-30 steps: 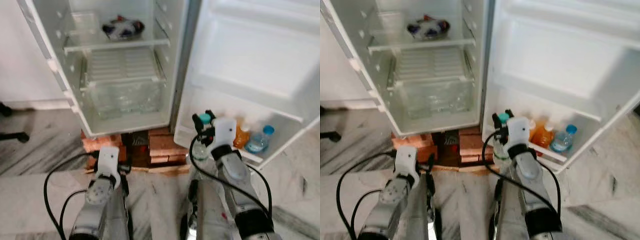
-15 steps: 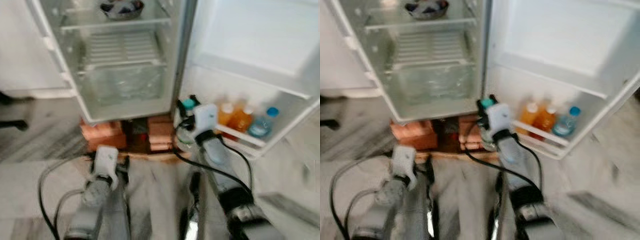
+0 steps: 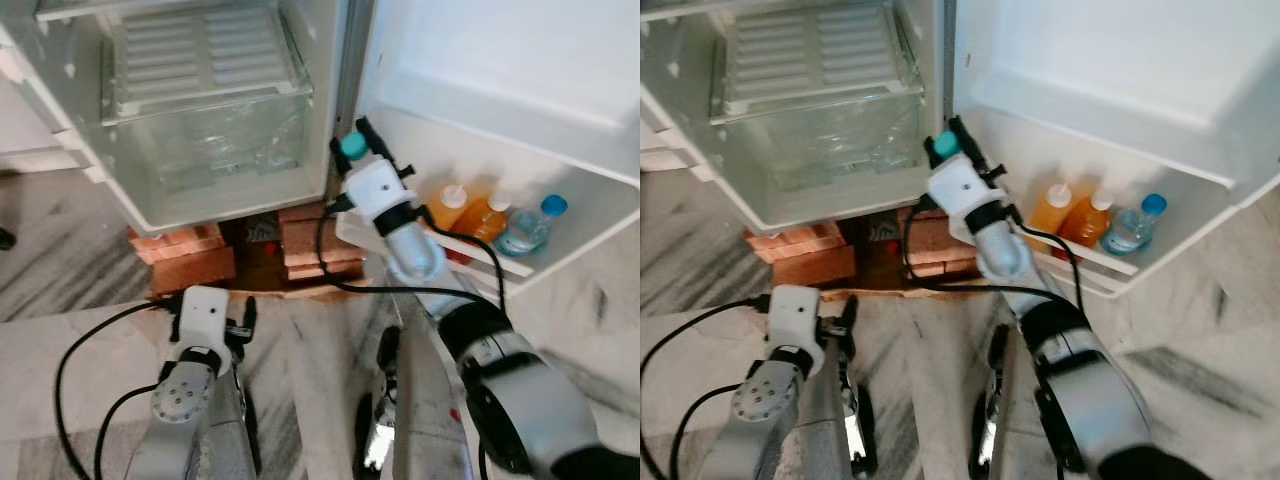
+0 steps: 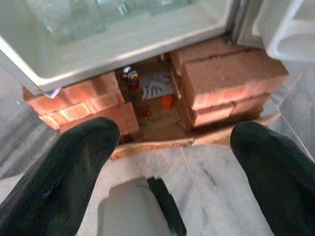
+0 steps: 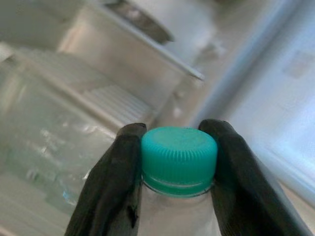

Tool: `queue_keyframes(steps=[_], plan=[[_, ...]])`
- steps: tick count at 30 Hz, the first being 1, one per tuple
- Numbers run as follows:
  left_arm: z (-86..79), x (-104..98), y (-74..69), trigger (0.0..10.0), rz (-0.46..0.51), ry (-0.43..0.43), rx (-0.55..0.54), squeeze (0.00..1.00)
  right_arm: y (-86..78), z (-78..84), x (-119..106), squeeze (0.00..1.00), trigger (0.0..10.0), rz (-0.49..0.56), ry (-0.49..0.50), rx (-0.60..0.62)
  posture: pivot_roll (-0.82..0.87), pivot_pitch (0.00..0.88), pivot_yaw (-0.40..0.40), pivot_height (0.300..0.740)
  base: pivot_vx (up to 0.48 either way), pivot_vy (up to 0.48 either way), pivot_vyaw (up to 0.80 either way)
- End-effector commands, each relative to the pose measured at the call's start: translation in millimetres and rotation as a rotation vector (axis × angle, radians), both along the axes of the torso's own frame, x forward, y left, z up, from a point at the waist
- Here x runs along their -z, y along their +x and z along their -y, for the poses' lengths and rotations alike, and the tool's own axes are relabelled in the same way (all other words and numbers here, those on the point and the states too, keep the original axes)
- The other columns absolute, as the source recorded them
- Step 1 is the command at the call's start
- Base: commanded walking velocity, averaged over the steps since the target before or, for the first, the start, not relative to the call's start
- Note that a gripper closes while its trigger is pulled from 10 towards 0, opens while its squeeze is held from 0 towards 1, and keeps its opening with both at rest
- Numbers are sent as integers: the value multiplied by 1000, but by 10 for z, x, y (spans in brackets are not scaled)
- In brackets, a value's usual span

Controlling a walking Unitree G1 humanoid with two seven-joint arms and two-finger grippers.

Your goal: Restocking fridge

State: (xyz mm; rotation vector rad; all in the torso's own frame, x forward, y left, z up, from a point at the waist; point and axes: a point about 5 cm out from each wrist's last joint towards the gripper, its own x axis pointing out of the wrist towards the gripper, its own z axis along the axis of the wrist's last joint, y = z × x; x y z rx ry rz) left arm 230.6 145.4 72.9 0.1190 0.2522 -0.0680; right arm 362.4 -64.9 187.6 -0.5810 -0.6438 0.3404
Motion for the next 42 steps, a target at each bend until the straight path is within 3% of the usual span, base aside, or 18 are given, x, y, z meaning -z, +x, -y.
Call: queue_keyframes(steps=[1,3,10,15,16,17,18,19,20,21,22,30,33,39,40,41,42], plan=[[7,2,-103,10000,-26,11,-9,0,8,-18,-17,0,10000,81,-90,19,267,370,-51,528,0,0,0],[9,-9,-116,10000,-26,12,-9,0,10,-15,-13,0,10000,91,-102,24,272,373,-53,528,0,0,0],[46,-88,-129,10000,-11,19,2,0,-38,-81,265,0,10000,107,-299,31,299,399,-66,528,0,0,0],[47,-97,-128,10000,-12,19,0,0,-47,-114,345,0,10000,55,-282,39,296,401,-76,528,0,0,0],[53,-93,-139,10000,-19,12,-4,0,-14,-53,373,0,10000,-55,-171,75,298,399,-82,528,0,0,0],[53,-93,-139,10000,-19,12,-4,0,-14,-53,373,0,10000,-55,-171,75,298,399,-82,528,0,0,0],[60,-90,-145,10000,-25,8,-5,0,17,31,413,0,10000,-151,-65,122,296,398,-83,528,0,0,0],[60,-90,-145,10000,-25,8,-5,0,17,31,413,0,10000,-151,-65,122,296,398,-83,528,0,0,0],[67,-86,-148,10000,-27,8,-3,0,39,108,454,0,10000,-222,14,164,293,399,-83,528,0,0,0],[67,-86,-148,10000,-27,8,-3,0,39,108,454,0,10000,-222,14,164,293,399,-83,528,0,0,0],[74,-79,-146,10000,-29,10,1,0,57,191,497,0,10000,-281,75,204,292,395,-84,528,0,0,0],[100,-94,-97,10000,-20,20,17,0,116,537,578,0,10000,-403,222,345,294,384,-83,528,0,0,0],[110,-99,-75,10000,-19,22,24,0,140,640,618,0,10000,-503,343,355,294,379,-74,528,0,0,0],[135,-97,-26,10000,-21,25,38,0,140,621,659,0,10000,-575,422,319,289,361,-73,528,0,0,0],[138,-97,-16,10000,-21,25,38,0,141,624,658,259,10000,-578,436,320,288,358,-73,528,0,0,0],[147,-97,2,10000,-19,25,43,0,145,629,653,1000,10000,-585,457,310,287,352,-72,528,0,0,0],[147,-97,2,10000,-19,25,43,0,145,629,653,1000,10000,-585,457,310,287,352,-72,528,0,0,0]])
